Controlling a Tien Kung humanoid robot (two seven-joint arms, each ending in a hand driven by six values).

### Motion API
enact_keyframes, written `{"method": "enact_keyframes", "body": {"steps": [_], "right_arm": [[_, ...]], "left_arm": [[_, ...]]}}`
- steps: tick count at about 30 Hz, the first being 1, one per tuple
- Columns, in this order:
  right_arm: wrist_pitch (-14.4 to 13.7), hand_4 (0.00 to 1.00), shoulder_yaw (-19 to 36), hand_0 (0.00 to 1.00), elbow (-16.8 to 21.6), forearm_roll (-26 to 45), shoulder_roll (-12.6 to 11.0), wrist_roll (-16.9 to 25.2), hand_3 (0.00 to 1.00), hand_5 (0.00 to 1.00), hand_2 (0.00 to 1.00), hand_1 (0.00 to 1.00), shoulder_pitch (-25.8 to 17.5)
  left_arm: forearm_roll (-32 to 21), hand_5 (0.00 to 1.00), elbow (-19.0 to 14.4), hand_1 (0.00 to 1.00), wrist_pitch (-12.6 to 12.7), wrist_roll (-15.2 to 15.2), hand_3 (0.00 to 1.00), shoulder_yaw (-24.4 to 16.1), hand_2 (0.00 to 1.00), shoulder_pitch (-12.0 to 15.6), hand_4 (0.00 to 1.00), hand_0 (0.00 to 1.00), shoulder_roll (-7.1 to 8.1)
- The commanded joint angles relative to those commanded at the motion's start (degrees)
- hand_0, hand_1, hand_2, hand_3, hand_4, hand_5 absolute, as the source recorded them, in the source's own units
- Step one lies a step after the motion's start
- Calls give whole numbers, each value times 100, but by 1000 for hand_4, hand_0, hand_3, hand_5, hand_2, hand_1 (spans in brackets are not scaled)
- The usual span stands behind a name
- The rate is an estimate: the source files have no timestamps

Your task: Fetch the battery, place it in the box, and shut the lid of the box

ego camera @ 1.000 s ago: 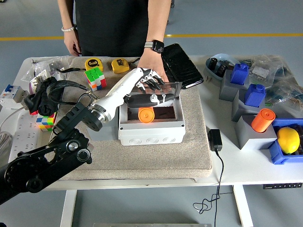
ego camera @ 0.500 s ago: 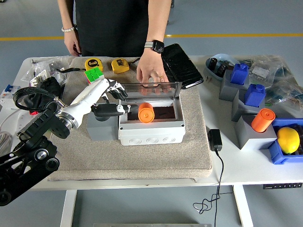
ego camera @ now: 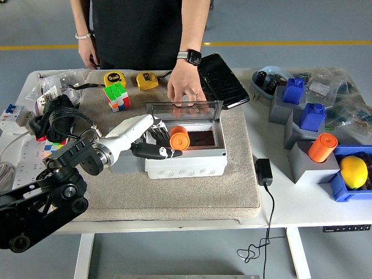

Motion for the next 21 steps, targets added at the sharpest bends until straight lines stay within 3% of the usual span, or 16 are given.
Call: {"method": "enact_keyframes", "body": {"steps": [7, 11, 15, 21], "right_arm": [[0, 998, -26, 727, -12, 10, -4, -2, 703, 575, 690, 695, -4], [0, 998, -50, 728, -4, 17, 3, -1, 703, 575, 690, 695, 4], [-1, 998, -47, 727, 21, 2, 6, 2, 703, 576, 690, 695, 9], [2, 998, -92, 728, 4, 28, 15, -4, 704, 575, 690, 695, 1]], "left_arm": [[-492, 558, 106, 565, 12, -58, 518, 146, 573, -244, 998, 303, -251], [-1010, 562, 284, 549, 51, -137, 515, 239, 574, -425, 993, 271, -583], [-1190, 557, 479, 535, 143, -215, 518, 329, 576, -566, 989, 262, -897], [-1832, 550, 859, 564, 430, -529, 543, 450, 591, -720, 981, 282, -1220]]}}
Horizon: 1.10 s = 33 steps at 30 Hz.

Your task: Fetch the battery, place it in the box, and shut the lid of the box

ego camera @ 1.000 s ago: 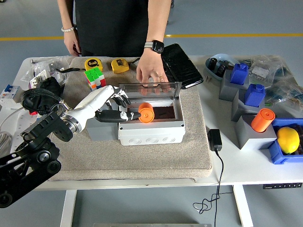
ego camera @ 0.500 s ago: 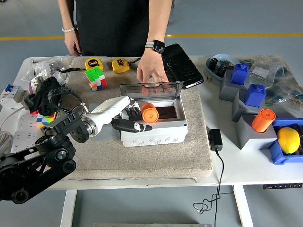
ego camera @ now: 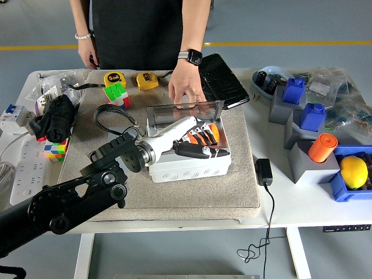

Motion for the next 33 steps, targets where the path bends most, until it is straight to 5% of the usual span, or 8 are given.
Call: {"method": "enact_keyframes", "body": {"steps": [4, 12, 33], "right_arm": [[0, 998, 11, 728, 3, -2, 8, 1, 704, 575, 690, 695, -3], [-2, 998, 17, 727, 0, -1, 3, 1, 705, 575, 690, 695, -11], [-2, 998, 42, 728, 8, -6, 9, 3, 704, 575, 690, 696, -10]], "left_arm": [[-152, 550, -65, 564, 163, -196, 543, -122, 591, 7, 981, 282, -56], [-338, 559, -492, 561, 758, -952, 541, -707, 578, 44, 973, 273, 139], [-164, 570, -621, 552, 717, -998, 540, -709, 579, 197, 974, 283, 330]]}}
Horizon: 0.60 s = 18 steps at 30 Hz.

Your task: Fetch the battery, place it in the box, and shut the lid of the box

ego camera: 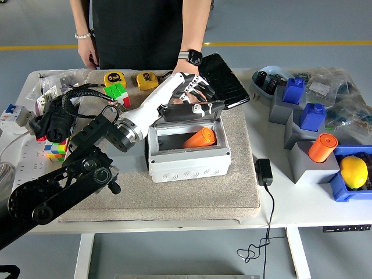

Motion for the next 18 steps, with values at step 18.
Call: {"method": "enact_keyframes", "body": {"steps": [18], "right_arm": [[1, 998, -4, 728, 6, 11, -1, 1, 705, 576, 690, 695, 14]], "left_arm": [[-462, 571, 664, 602, -492, -288, 547, 847, 587, -183, 975, 504, -76]]}}
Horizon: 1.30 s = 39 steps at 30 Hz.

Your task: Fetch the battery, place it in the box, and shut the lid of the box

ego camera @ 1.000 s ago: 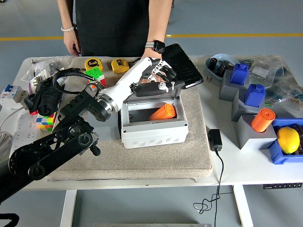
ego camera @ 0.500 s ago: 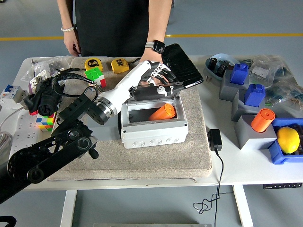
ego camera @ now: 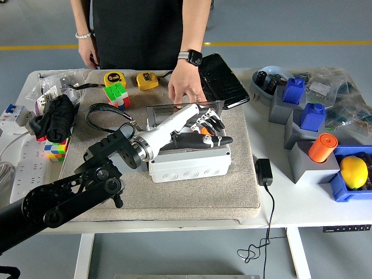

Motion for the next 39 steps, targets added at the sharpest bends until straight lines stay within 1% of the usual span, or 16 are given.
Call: {"method": "enact_keyframes", "body": {"steps": [2, 3, 8, 9, 13, 19, 25, 30, 32, 35, 38, 39], "right_arm": [[0, 998, -5, 728, -3, 4, 1, -1, 705, 576, 690, 695, -1], [0, 998, -7, 728, -3, 4, 0, -1, 705, 576, 690, 695, -3], [1, 998, -22, 728, -4, 12, 1, -1, 705, 576, 690, 695, -4], [1, 998, -23, 728, -2, 13, 1, -1, 705, 576, 690, 695, -3], [1, 998, -38, 728, 4, 16, 2, -1, 705, 576, 690, 695, 8], [-1, 998, -34, 727, 5, 19, 5, -2, 706, 576, 690, 695, 12], [-3, 998, -19, 727, 18, 0, -3, -4, 705, 577, 690, 695, 11], [-4, 998, -12, 727, 43, -21, -1, -3, 705, 577, 690, 694, 16], [-4, 998, 0, 727, 56, -30, 2, -1, 705, 577, 690, 694, 19], [-7, 998, 24, 727, 71, -48, 1, 1, 705, 577, 690, 695, 14], [-7, 998, 20, 727, 61, -46, 0, 0, 705, 577, 690, 695, 15], [-7, 998, 22, 727, 57, -45, 1, -1, 705, 577, 690, 695, 12]], "left_arm": [[-75, 571, 95, 602, 14, -57, 547, 86, 587, -29, 975, 504, -32], [-107, 570, 141, 651, 31, -87, 561, 126, 605, -45, 973, 657, -50], [-164, 570, 362, 651, 112, -206, 561, 260, 605, -129, 973, 657, -160], [-178, 571, 401, 680, 130, -232, 574, 277, 619, -142, 973, 691, -182], [-199, 571, 588, 680, 164, -299, 574, 359, 619, -204, 973, 691, -282], [-163, 573, 807, 687, 193, -314, 577, 474, 621, -257, 971, 705, -352], [38, 562, 1018, 688, 209, -264, 577, 501, 619, -291, 964, 705, -395], [45, 558, 1148, 683, 229, -285, 575, 510, 617, -320, 958, 699, -442], [52, 558, 1143, 683, 229, -298, 575, 493, 617, -303, 958, 699, -457], [24, 557, 997, 683, 249, -349, 576, 397, 617, -258, 953, 701, -432], [-4, 557, 674, 683, 284, -393, 576, 171, 617, -198, 953, 701, -352], [-63, 554, 546, 648, 326, -447, 566, 79, 605, -168, 951, 626, -313]]}}
